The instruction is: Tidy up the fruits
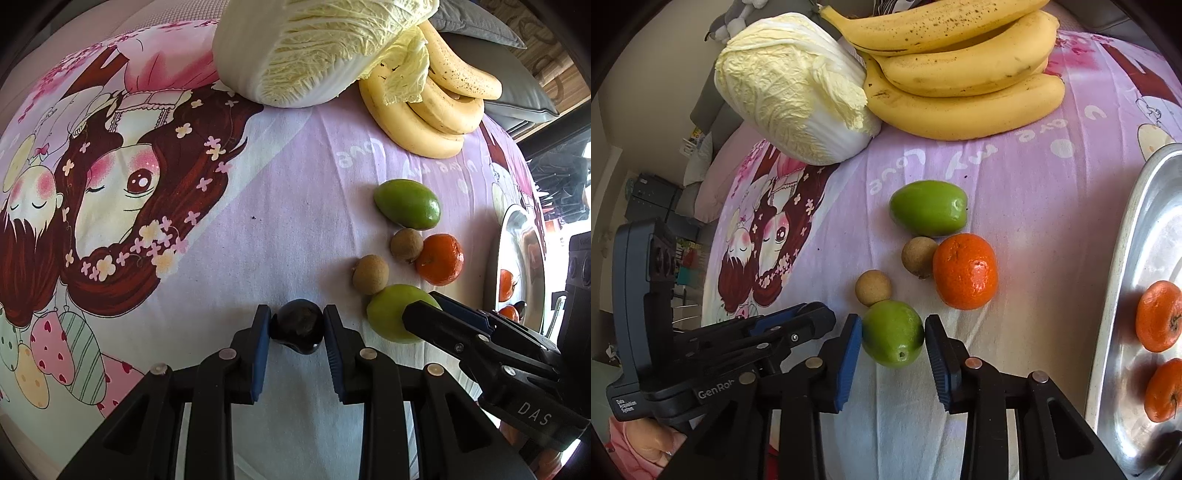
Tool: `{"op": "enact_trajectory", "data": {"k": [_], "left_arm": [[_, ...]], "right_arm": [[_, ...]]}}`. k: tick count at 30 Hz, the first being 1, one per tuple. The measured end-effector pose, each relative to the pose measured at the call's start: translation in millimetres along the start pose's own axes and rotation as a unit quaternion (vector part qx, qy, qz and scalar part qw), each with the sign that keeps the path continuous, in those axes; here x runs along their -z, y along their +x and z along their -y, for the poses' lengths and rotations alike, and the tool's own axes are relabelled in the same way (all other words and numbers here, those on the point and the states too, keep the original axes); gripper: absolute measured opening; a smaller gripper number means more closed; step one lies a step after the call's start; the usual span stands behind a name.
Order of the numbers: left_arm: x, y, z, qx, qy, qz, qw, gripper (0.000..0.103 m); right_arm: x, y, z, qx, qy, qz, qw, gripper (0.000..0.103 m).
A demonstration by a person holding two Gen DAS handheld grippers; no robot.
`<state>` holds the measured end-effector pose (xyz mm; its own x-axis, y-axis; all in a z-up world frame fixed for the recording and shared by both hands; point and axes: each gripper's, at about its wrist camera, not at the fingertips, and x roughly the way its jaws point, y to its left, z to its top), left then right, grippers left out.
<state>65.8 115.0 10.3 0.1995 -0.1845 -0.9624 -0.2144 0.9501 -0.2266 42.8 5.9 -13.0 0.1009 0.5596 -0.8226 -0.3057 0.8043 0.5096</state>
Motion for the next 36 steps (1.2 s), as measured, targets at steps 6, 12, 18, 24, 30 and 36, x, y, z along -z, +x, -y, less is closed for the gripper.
{"op": "enact_trajectory", "data": {"k": [6,12,18,24,30,36], "left_arm": [[1.3,-2.5,-9.7,0.007,-0.013,-0.002,0.9999,0.03],[2.3,-2.9,-18.6,0.011,-0.02,-0.001,0.9997,0.03],[5.9,-5.9,-23.7,0.011,-0.024,-0.001,0.9996,0.03],[6.1,-5.6,-29.6,0.011,-0.026,-0.005,0.9996,0.03],[8.6,-4.0,-27.9,0.008,-0.028,-0.007,0.9995,0.03],[8.3,-3.2,-22.8,0.007,-0.026,-0.008,0.9996,0.03]], "right_arm": [[-2.7,-0.4,10.1,-0.01,0.022,-0.001,1.0,0.042],[-2.7,6.2,5.3,0.002,0.013,-0.006,1.0,0.068],[2.8,15.8,-13.4,0.064,-0.044,-0.006,0.997,0.068],[9.3,27.5,-28.4,0.136,-0.099,-0.007,0.986,0.061],[8.7,25.1,-23.0,0.134,-0.091,-0.001,0.987,0.054],[10.4,17.3,-21.0,0.114,-0.081,-0.001,0.99,0.051]]}}
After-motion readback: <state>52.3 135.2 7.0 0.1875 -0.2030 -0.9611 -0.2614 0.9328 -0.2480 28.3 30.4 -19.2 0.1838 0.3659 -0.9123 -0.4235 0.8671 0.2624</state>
